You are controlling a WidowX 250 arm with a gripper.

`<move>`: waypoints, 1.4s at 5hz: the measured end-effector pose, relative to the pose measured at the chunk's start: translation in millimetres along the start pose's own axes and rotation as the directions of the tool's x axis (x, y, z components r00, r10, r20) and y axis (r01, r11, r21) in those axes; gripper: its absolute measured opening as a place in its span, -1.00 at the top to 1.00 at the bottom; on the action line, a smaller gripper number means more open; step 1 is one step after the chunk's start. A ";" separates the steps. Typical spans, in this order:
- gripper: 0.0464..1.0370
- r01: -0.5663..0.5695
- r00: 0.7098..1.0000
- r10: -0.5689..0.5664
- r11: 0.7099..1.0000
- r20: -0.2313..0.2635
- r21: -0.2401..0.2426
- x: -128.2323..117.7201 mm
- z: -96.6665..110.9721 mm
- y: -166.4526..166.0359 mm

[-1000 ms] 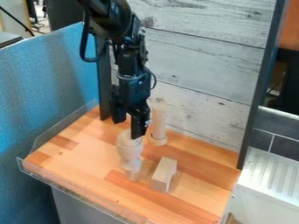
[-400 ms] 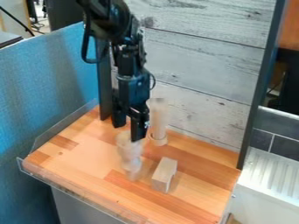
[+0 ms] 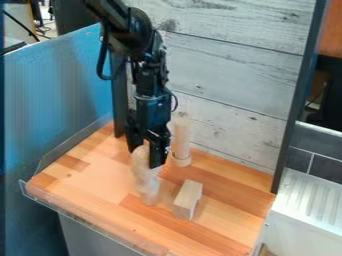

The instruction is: Move the wood sphere with wood cup on top of the wood rectangle

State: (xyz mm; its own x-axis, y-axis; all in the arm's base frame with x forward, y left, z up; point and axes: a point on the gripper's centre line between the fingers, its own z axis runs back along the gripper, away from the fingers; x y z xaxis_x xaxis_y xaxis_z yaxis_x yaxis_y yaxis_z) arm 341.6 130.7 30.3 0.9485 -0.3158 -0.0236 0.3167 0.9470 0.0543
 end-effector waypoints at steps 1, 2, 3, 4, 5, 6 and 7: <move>-0.93 -0.020 1.000 0.020 1.000 -0.021 0.010 -2.1 -3.2 0.9; -0.80 -0.029 0.999 0.029 1.000 -0.024 0.003 -0.3 -2.5 1.5; -0.70 -0.023 1.000 0.023 0.999 -0.007 -0.032 2.5 -1.5 -3.2; -0.70 -0.011 0.999 0.014 0.998 0.041 -0.058 11.4 8.3 -5.5; -0.70 0.003 0.994 0.002 0.999 0.105 -0.041 32.0 22.8 -10.4; -0.70 0.008 0.988 -0.006 1.000 0.157 -0.013 55.6 39.8 -15.5; -0.70 0.032 0.986 -0.033 0.999 0.164 0.010 72.2 39.8 -27.8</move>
State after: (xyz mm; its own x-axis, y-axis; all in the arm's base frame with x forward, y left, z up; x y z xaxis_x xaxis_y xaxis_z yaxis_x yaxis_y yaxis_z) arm 401.5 79.2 66.8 0.9254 -0.3527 0.1387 0.3471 0.9357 0.0638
